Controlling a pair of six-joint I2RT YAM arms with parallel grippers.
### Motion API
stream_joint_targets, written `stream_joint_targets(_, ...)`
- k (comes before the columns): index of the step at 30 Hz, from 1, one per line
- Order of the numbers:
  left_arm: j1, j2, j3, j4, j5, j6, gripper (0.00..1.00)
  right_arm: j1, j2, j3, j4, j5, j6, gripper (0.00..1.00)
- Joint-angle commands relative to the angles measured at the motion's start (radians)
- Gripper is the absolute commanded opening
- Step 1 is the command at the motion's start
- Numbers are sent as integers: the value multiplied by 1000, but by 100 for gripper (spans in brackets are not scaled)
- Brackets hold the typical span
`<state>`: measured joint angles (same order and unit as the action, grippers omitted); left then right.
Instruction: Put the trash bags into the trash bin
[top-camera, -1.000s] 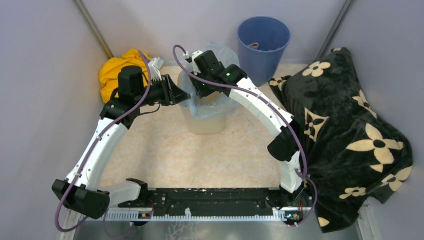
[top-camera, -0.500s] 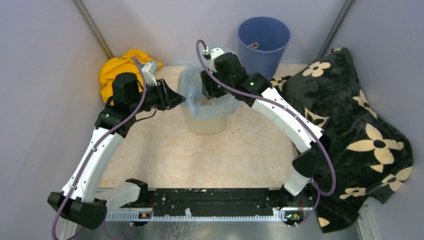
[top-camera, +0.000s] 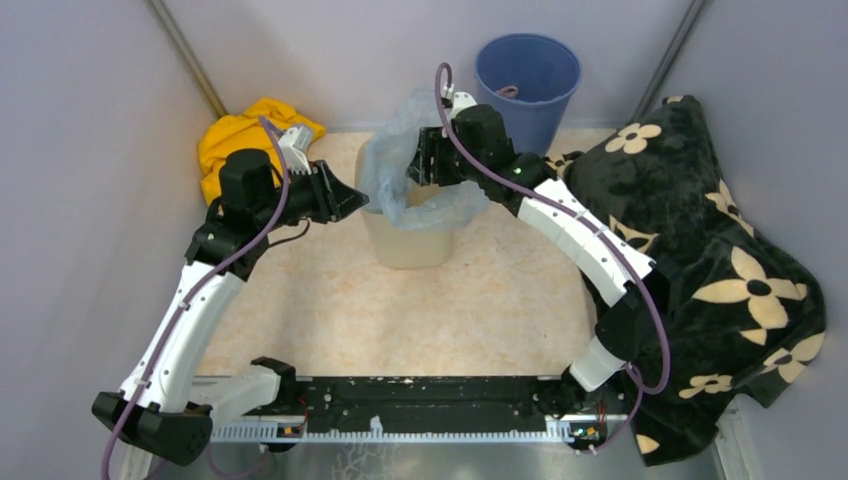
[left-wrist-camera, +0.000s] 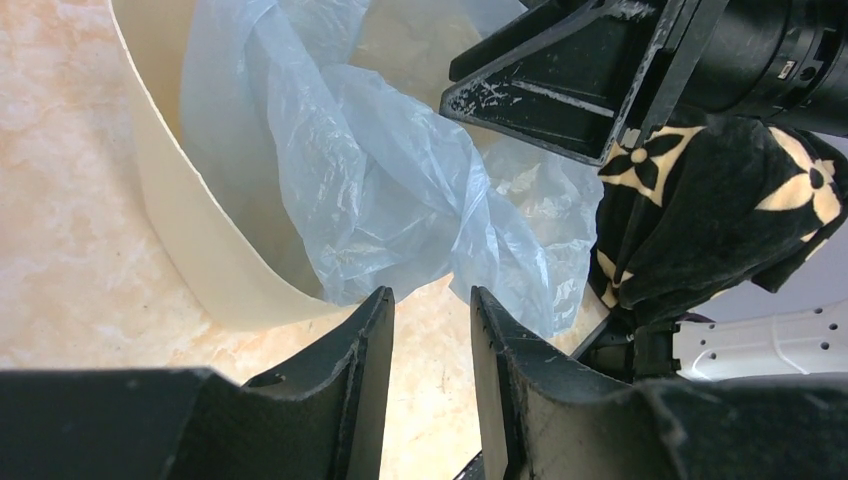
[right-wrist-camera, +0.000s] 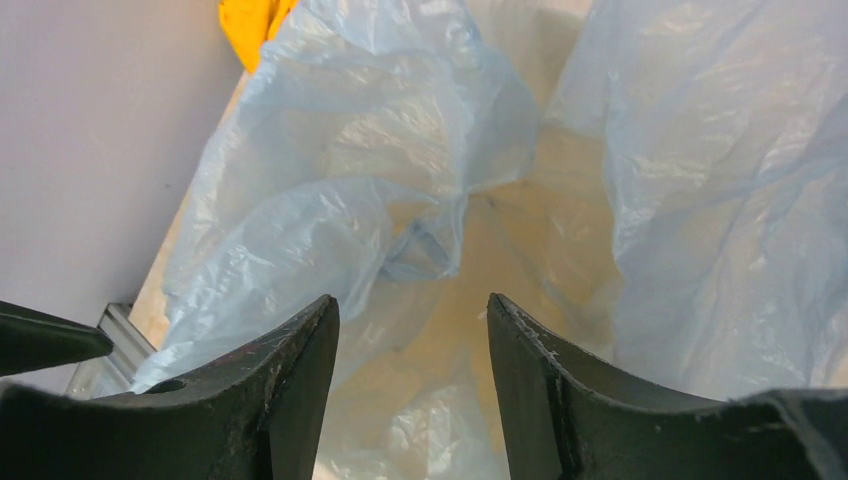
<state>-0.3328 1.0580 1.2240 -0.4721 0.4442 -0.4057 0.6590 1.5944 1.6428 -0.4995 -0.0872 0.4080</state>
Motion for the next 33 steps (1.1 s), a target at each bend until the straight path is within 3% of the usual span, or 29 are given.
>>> stream_joint_targets(1,5,-11,-2,-5,-8,16,40,2,0,49,98,-12,42,56)
stream_joint_targets(26,5,-42,29,-6,29,-3,38,-4,161,96,147,84,97,56)
stream_joint_targets(30,5,-44,29,-14,27,0,38,-5,190,112,182,84,116,44)
stream_joint_targets(33,5,-49,29,-19,24,2,38,-5,180,100,221,84,121,22)
